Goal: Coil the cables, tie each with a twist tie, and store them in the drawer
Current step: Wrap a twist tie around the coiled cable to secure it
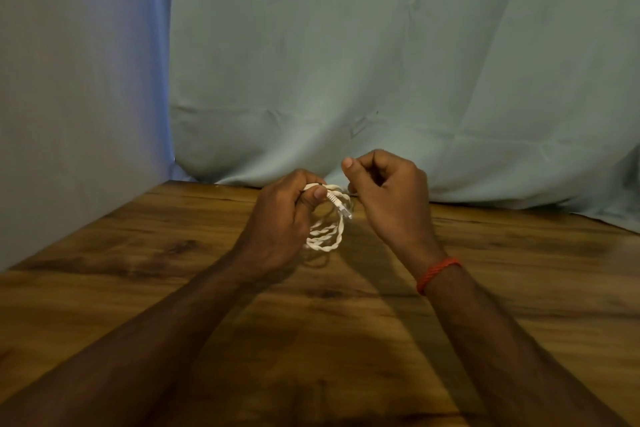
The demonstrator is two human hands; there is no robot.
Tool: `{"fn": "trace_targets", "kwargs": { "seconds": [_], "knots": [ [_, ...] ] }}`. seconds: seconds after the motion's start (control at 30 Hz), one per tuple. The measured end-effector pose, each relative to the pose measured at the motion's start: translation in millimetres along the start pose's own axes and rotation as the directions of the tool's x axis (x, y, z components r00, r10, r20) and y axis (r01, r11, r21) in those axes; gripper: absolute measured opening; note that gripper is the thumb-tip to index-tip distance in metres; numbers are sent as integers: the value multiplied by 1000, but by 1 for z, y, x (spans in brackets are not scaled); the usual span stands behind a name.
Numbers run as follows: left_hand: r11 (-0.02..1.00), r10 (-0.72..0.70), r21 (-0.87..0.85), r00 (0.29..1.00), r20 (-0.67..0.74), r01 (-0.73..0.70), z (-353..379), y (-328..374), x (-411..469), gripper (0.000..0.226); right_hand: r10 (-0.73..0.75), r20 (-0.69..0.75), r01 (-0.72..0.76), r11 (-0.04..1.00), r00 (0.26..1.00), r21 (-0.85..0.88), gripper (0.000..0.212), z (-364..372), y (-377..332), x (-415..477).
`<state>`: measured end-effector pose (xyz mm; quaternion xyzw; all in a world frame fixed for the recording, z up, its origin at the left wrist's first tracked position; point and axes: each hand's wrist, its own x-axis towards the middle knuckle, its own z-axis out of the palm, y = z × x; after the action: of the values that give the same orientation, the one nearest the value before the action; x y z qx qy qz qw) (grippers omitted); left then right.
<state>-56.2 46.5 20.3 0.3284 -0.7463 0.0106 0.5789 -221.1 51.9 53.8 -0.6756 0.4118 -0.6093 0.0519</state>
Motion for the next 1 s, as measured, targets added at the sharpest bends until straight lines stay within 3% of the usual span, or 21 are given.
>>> {"fn": "trace_targets", "kwargs": {
  "seconds": [0.13, 0.3, 0.4, 0.53, 0.73, 0.87, 1.0],
  "knots": [
    [995, -94, -36, 995, -16, 93, 2, -3, -1, 23, -218, 22, 219, 974, 976, -50, 21, 2, -11, -6],
    [977, -187, -102, 982, -10, 185, 3, -7, -1, 17, -407, 257, 473, 829, 877, -300, 25, 7, -11, -15],
    [964, -244, -115, 969, -34, 238, 3, -11, 0, 21, -425, 280, 508, 751, 861, -422, 27, 9, -14, -19],
    [950, -297, -128, 951, -83, 286, 3, -13, 2, 22, -313, 380, 491, 612, 870, -620, 36, 13, -21, -24],
    [967, -233, -120, 971, -53, 225, 4, -9, 1, 28, -113, 417, 375, 684, 902, -626, 26, 16, -33, -38],
    [986, -131, -109, 991, -14, 129, 5, -5, 1, 26, 188, 496, 98, 864, 848, -495, 23, 26, -31, -39],
    [988, -119, -101, 993, -4, 118, 5, -6, -1, 23, 317, 537, -165, 935, 781, -313, 26, 33, -26, -43]
  ]
}}
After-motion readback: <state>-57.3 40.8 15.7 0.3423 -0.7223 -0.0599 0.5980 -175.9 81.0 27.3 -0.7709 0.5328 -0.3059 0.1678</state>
